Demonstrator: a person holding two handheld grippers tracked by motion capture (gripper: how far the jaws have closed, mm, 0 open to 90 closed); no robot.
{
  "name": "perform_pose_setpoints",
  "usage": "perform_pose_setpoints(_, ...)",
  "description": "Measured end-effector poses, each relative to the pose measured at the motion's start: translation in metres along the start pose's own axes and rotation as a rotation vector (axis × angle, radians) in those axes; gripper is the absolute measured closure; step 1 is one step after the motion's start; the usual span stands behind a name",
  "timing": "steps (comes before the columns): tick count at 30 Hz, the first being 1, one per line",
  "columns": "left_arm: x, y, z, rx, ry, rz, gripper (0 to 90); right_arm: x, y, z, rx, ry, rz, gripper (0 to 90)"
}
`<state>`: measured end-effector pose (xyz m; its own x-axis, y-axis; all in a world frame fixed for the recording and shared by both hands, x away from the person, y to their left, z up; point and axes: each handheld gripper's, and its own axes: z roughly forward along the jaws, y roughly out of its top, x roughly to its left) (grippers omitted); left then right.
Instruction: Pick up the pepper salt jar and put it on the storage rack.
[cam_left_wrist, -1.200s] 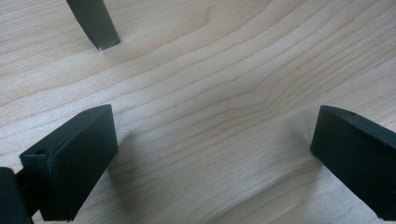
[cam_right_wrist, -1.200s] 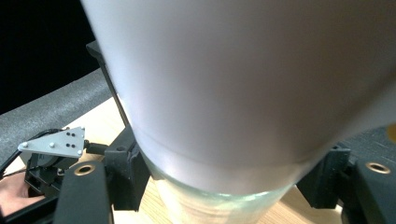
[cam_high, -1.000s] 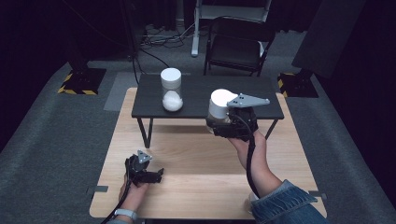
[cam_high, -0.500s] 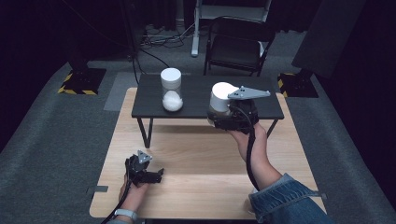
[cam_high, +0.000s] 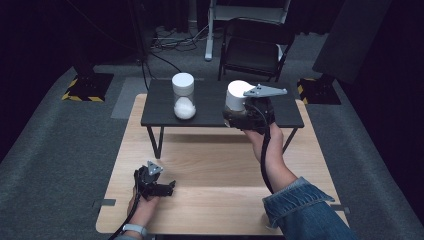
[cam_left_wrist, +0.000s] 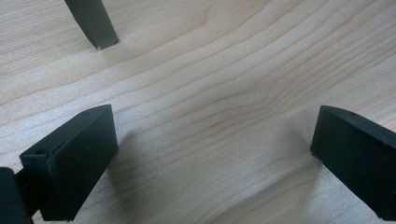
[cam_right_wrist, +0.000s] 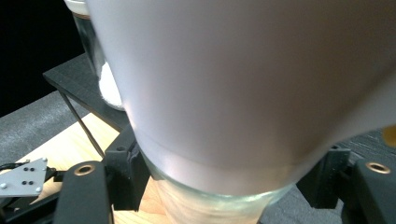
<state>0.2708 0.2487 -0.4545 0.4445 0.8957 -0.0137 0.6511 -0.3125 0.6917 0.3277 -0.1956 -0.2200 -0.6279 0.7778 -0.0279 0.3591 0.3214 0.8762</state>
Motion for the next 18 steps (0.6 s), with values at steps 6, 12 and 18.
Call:
perform_pose_setpoints(6, 0.0, 0.0, 0.0, -0.001, 0.001, -0.001, 0.3, -0.003, 0.005, 0.006, -0.003, -0.009, -0.002, 30.6)
perform_pose_setpoints(12, 0.0, 0.0, 0.0, 0.0, 0.0, 0.001, 0.3, -0.005, 0.006, 0.013, -0.009, -0.017, 0.002, 30.6)
perform_pose_setpoints(18, 0.0, 0.0, 0.0, 0.0, 0.0, 0.0, 0.3, -0.007, 0.002, 0.024, -0.002, -0.023, 0.018, 30.6)
